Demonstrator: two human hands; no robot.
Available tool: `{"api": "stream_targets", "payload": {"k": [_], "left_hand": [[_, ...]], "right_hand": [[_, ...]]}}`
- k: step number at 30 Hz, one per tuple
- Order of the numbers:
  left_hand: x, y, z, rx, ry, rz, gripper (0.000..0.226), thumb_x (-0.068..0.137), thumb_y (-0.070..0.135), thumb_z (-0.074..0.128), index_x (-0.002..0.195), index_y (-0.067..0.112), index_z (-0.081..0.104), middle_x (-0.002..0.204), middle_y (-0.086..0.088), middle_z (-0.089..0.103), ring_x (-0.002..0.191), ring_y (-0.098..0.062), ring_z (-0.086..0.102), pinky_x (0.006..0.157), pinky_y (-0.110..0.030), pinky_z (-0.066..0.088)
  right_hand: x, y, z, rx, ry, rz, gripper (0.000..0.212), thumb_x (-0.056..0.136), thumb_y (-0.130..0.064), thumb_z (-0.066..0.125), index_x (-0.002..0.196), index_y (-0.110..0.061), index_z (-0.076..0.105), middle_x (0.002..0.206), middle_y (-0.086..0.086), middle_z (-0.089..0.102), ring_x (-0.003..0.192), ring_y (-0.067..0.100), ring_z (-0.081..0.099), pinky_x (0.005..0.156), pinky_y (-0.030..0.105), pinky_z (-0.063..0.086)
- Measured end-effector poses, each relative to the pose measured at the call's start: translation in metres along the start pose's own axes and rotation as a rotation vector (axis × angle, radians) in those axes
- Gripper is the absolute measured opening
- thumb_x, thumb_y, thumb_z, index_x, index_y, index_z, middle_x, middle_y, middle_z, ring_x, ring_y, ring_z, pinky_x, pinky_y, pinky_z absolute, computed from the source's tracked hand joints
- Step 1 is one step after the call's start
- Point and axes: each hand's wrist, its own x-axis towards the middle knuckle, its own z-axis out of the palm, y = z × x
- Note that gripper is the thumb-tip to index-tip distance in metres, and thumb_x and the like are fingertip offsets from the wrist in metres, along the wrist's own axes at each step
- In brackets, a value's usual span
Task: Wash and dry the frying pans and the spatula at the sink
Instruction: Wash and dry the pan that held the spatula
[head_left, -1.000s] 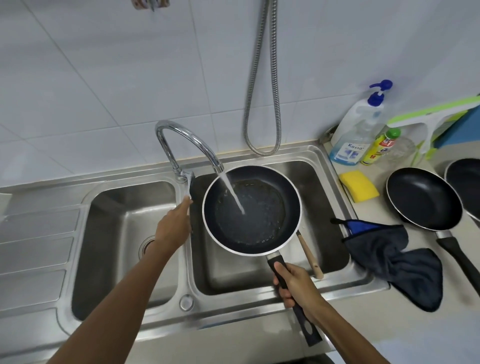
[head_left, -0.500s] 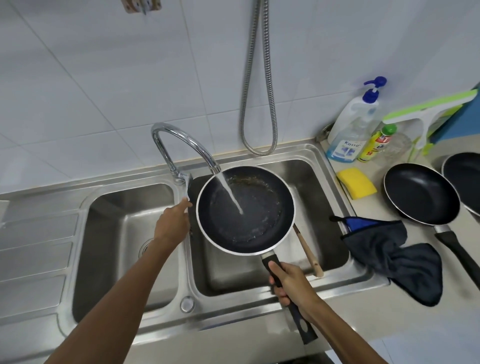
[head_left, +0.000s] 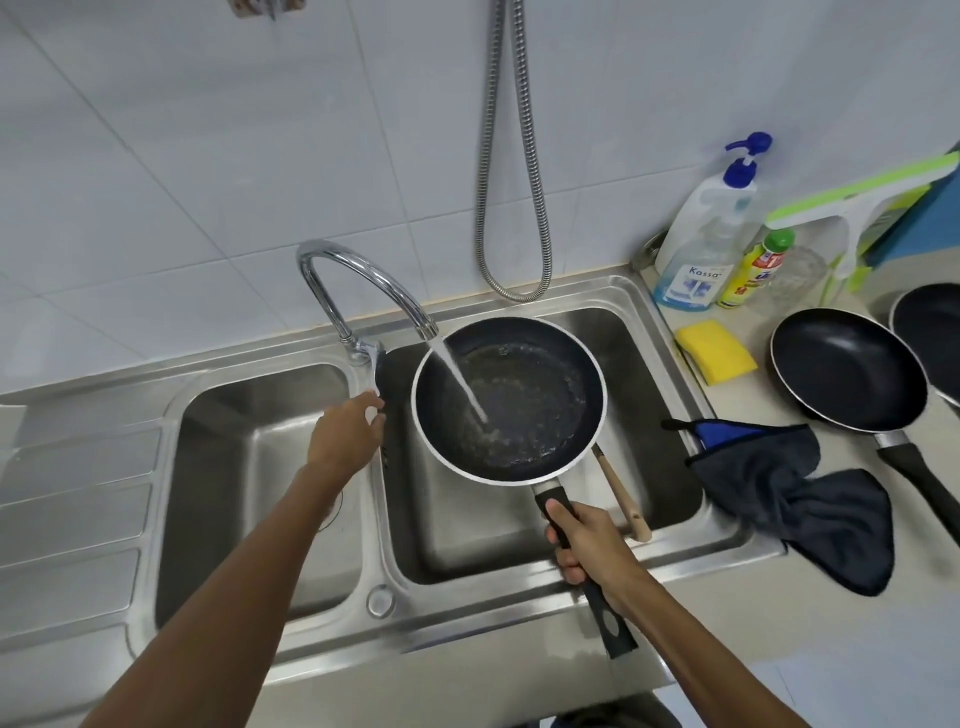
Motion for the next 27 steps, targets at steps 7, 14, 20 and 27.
{"api": "stream_targets", "payload": {"k": [7,14,20,27], "left_hand": [[0.003,0.001,-0.002,-0.031,0.01,0.009,0.021,0.095,0.024,0.063,0.113,0.018,0.073,0.106,-0.012,0.075,0.091,-0.033,0.072,0.087,-0.042,0.055],[0.007,-0.007,0.0,-0.101,-0.031,-0.019,0.016,0.093,0.03,0.065,0.104,0.023,0.075,0.104,-0.004,0.078,0.085,-0.028,0.075,0.094,-0.041,0.055],[0.011,-0.003,-0.005,-0.114,-0.083,-0.043,0.014,0.093,0.03,0.062,0.098,0.026,0.075,0.068,0.004,0.076,0.092,-0.022,0.073,0.094,-0.038,0.054],[0.011,-0.007,-0.006,-0.184,-0.1,-0.081,0.023,0.091,0.037,0.051,0.09,0.03,0.073,0.077,0.002,0.077,0.075,-0.02,0.075,0.089,-0.039,0.056]], "right_hand": [[-0.018,0.017,-0.013,-0.075,-0.07,0.022,0.03,0.103,-0.034,0.056,0.092,-0.006,0.059,0.073,0.007,0.056,0.048,0.011,0.04,0.042,0.023,0.033],[-0.004,0.005,-0.031,-0.053,0.138,-0.01,0.03,0.104,-0.026,0.056,0.085,-0.003,0.055,0.064,0.005,0.051,0.042,0.011,0.038,0.037,0.023,0.03],[0.009,0.007,-0.022,-0.326,0.325,-0.145,0.028,0.102,-0.027,0.057,0.088,-0.004,0.057,0.074,0.011,0.064,0.045,0.016,0.051,0.042,0.029,0.042],[0.002,0.006,-0.018,-0.776,0.458,-0.265,0.021,0.102,-0.027,0.058,0.109,-0.007,0.055,0.098,0.005,0.06,0.089,0.023,0.061,0.072,0.034,0.05]]}}
